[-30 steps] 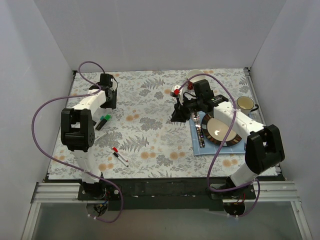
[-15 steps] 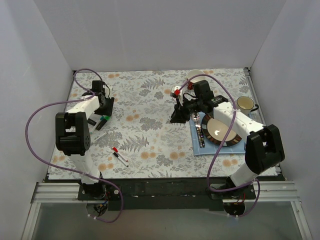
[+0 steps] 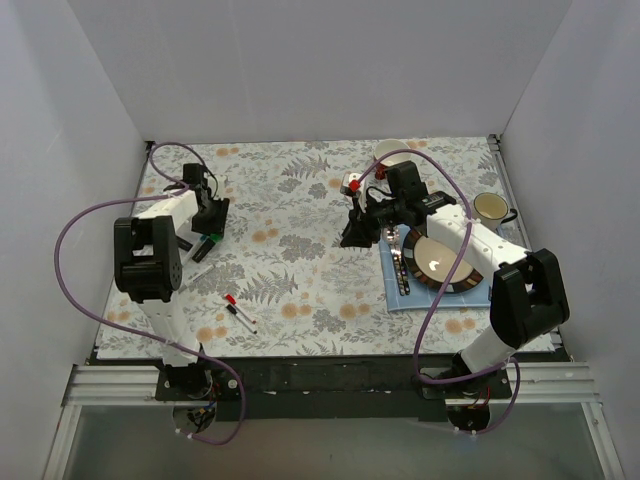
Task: Open the pen caps
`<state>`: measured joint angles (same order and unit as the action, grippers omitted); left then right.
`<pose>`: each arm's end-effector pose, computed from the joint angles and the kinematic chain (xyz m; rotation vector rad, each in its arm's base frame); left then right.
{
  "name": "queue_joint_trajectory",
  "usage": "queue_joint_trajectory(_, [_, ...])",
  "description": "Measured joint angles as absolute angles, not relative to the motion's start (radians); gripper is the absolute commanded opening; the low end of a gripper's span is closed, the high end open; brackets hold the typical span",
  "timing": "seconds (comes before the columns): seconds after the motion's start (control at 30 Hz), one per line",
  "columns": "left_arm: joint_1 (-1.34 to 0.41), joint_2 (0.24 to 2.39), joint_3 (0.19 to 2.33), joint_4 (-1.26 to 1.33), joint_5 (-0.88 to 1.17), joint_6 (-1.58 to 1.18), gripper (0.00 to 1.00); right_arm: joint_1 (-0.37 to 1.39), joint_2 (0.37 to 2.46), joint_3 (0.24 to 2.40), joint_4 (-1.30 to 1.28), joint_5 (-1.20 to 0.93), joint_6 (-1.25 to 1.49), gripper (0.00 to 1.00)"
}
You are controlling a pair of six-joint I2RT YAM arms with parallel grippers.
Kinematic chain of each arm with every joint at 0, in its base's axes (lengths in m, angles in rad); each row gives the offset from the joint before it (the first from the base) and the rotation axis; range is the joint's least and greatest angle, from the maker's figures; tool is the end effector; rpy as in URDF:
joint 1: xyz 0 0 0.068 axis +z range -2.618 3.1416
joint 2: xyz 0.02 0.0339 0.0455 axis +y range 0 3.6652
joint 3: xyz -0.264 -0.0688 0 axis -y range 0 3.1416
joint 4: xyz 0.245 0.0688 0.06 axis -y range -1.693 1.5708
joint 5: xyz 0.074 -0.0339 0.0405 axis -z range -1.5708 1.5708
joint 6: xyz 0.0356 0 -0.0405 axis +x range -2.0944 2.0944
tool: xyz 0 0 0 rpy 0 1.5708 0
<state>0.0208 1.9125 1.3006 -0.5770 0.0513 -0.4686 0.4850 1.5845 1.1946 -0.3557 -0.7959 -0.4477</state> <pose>0.3843 0.0062 0.1690 -0.6588 2.6951 -0.1885 0.2940 0.1837 0.2727 -1.3348 1.7619 0.9315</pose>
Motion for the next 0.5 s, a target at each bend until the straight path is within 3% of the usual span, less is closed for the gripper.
queue_joint_trajectory(0.33, [0.036, 1.926, 1.3, -0.579, 0.078, -0.477, 0.39, 0.485, 1.585, 1.195, -0.356, -0.796, -0.448, 0.41])
queue_joint_trajectory(0.5, [0.036, 1.926, 1.295, -0.567, 0.078, -0.5, 0.3, 0.485, 1.585, 1.195, -0.356, -0.798, -0.448, 0.41])
